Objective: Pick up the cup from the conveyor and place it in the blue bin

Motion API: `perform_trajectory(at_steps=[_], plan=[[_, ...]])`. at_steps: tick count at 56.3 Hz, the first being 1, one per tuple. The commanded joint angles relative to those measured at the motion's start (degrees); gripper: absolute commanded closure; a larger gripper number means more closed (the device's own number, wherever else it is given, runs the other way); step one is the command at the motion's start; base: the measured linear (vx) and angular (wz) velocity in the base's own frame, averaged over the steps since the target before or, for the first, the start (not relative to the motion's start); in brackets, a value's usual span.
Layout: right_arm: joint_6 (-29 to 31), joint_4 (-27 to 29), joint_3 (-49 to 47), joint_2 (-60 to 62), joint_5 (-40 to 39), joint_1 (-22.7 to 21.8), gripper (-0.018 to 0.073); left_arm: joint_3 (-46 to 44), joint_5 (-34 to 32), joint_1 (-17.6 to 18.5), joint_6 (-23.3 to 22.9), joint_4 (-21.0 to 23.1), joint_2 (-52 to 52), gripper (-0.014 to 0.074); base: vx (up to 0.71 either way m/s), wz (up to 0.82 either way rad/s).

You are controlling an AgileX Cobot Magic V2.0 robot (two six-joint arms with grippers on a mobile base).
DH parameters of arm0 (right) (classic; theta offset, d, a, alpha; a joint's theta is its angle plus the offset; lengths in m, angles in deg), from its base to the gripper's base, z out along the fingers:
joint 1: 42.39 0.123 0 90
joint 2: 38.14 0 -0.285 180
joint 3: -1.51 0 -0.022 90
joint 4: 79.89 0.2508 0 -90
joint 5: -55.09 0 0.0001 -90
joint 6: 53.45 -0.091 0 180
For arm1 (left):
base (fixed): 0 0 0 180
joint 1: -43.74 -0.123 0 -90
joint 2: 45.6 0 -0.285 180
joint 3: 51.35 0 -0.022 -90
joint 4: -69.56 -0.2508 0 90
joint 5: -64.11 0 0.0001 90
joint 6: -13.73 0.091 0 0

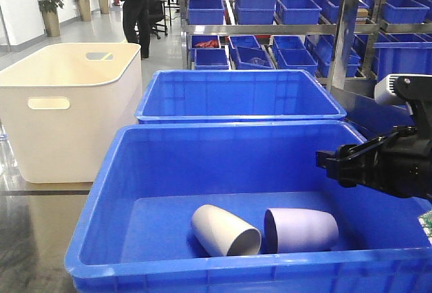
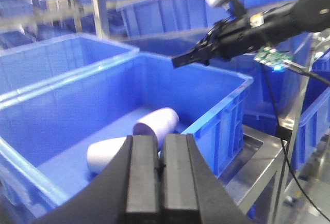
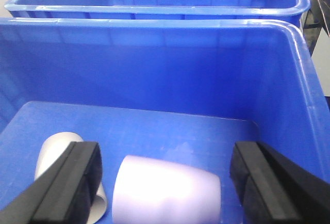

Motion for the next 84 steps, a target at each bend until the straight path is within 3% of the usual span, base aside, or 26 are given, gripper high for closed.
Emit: perform_trajectory(at_steps=[1,11,23,28,34,38,45,51,63,70,74,84], plan=[[0.12,0.22,-1.84,1.62,-4.57,0.01,-0.0022,-1.22,-4.1,0.3,-0.54,0.76,1.96,0.0603,0.0,0.0],[0.12,0.22,-1.84,1.62,-4.57,0.01,-0.0022,-1.22,-4.17,0.3,-0.59,-2.9,4.11,0.0603,0.0,0.0],[0.12,0.22,-1.84,1.62,-4.57,0.01,-0.0022,0.49,-6.93,0.3,-1.81,-4.36,4.26,0.0603,0.0,0.0],[0.12,0.22,-1.84,1.62,-4.57,0.01,-0.0022,5.26,-13.58,0.3,-8.66,-9.78,5.43,0.0603,0.0,0.0],[0.12,0.22,-1.84,1.62,-4.57,0.01,-0.0022,14.18,-23.86,0.3,-21.03,-16.81,8.96,0.0603,0.0,0.0],[0.12,0.22,-1.84,1.62,-4.57,0.01,-0.0022,20.59,-31.41,0.3,-26.04,-21.26,12.7,0.0603,0.0,0.0],[0.12,0.22,-1.84,1.62,-4.57,0.01,-0.0022,30.9,-41.47,-0.25,-27.14,-32.86,19.19,0.0603,0.0,0.0],[0.12,0.22,-1.84,1.62,-4.57,0.01,-0.0022,37.08,-41.24,-3.44,-27.34,-40.62,24.58,0.0603,0.0,0.0],[0.12,0.22,-1.84,1.62,-4.57,0.01,-0.0022,46.7,-39.36,-12.08,-28.95,-40.33,29.93,0.0603,0.0,0.0],[0.12,0.22,-1.84,1.62,-4.57,0.01,-0.0022,54.35,-44.64,-15.3,-36.88,-39.78,29.85,0.0603,0.0,0.0],[0.12,0.22,-1.84,1.62,-4.51,0.01,-0.0022,53.56,-38.83,-16.69,-40.53,-39.92,29.79,0.0603,0.0,0.0],[0.12,0.22,-1.84,1.57,-4.57,0.01,-0.0022,53.52,-38.4,-19.78,-40.72,-39.92,29.79,0.0603,0.0,0.0]])
